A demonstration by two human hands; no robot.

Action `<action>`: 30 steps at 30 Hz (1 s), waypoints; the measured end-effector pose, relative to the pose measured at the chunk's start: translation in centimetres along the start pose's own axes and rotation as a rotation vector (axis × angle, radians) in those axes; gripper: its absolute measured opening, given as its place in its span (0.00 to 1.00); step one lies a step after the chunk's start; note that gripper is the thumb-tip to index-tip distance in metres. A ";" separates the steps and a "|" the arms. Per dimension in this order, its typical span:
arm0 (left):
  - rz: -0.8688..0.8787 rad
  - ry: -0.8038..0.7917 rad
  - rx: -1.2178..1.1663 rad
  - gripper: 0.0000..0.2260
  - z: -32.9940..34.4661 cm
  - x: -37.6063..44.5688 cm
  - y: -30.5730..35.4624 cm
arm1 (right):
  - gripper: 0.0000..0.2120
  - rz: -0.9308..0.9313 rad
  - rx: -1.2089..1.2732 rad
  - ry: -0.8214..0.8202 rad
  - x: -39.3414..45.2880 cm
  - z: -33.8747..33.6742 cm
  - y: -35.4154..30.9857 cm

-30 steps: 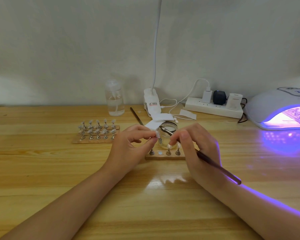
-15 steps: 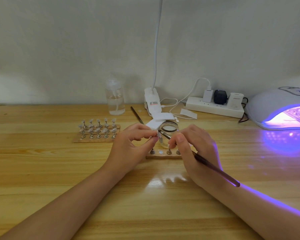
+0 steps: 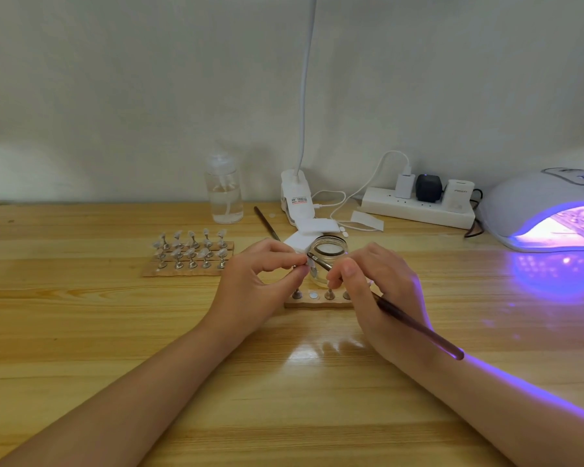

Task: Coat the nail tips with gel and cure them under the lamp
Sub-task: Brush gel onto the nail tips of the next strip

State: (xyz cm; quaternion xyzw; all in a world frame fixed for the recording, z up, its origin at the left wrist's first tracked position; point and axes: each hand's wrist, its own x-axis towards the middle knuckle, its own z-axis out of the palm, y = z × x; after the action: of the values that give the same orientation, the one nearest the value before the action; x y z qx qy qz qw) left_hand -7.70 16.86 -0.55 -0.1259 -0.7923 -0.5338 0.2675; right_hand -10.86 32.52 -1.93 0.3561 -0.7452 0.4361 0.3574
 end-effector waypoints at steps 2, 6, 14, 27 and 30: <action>0.001 0.000 0.001 0.12 0.0 0.0 0.1 | 0.17 -0.003 -0.007 -0.001 0.0 0.0 0.0; -0.007 -0.007 -0.020 0.11 0.0 0.0 0.2 | 0.16 -0.002 -0.008 -0.006 0.0 0.0 -0.1; -0.013 -0.007 0.000 0.11 0.0 0.0 0.2 | 0.15 -0.008 0.002 -0.009 0.0 -0.1 -0.2; -0.021 0.020 0.066 0.12 -0.1 0.1 0.0 | 0.18 0.001 0.048 -0.006 -0.1 -0.2 0.0; -0.026 0.020 0.071 0.11 -0.1 0.1 -0.1 | 0.19 0.001 0.053 0.007 -0.1 -0.3 0.0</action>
State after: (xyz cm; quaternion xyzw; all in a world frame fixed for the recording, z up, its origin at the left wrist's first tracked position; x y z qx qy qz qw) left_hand -7.80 16.72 -0.56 -0.1005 -0.8096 -0.5100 0.2728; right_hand -10.75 32.79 -1.94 0.3638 -0.7321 0.4571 0.3503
